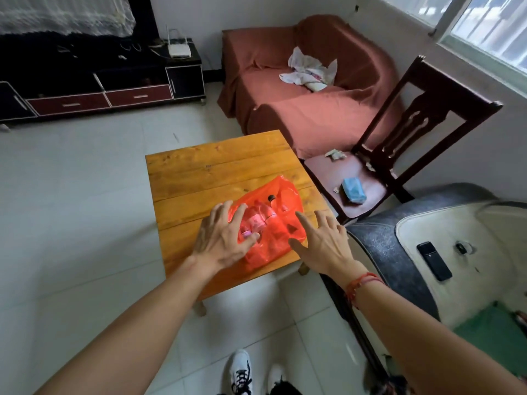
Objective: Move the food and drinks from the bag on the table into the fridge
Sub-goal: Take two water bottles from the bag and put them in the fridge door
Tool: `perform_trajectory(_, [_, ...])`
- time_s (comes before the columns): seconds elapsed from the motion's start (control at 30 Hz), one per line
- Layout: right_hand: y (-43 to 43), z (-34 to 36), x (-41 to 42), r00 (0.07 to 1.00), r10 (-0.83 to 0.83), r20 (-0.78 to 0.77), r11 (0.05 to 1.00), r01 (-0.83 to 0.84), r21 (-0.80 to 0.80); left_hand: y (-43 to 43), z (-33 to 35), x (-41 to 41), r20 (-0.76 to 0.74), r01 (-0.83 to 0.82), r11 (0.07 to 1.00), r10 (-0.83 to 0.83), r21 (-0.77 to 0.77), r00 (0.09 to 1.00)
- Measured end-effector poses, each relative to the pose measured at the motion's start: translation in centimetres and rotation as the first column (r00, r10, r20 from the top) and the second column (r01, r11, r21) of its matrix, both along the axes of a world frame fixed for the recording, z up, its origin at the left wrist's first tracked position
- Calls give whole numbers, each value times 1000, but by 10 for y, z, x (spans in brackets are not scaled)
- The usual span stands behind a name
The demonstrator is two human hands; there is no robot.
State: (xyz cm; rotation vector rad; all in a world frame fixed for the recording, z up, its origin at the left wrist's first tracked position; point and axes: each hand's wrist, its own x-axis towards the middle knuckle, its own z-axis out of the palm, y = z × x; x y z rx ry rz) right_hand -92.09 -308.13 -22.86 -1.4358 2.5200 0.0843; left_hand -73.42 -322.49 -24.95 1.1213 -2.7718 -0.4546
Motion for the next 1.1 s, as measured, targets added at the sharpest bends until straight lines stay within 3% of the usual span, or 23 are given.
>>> perform_trajectory(0.57, [-105,-55,-59,970,185,160,973,-204,106,-43,-48,-45,93,-226,966,216,126,972])
perform_trajectory(0.83, [-136,-77,-69,941,260,218,948,-292,130,-39,-60,-63,60,-288,947,282,142,957])
perform_trajectory(1.1, [-181,-124,-65,938,247,245,931,-299,208,-52,-92,-72,98,-329,933,317,144,943])
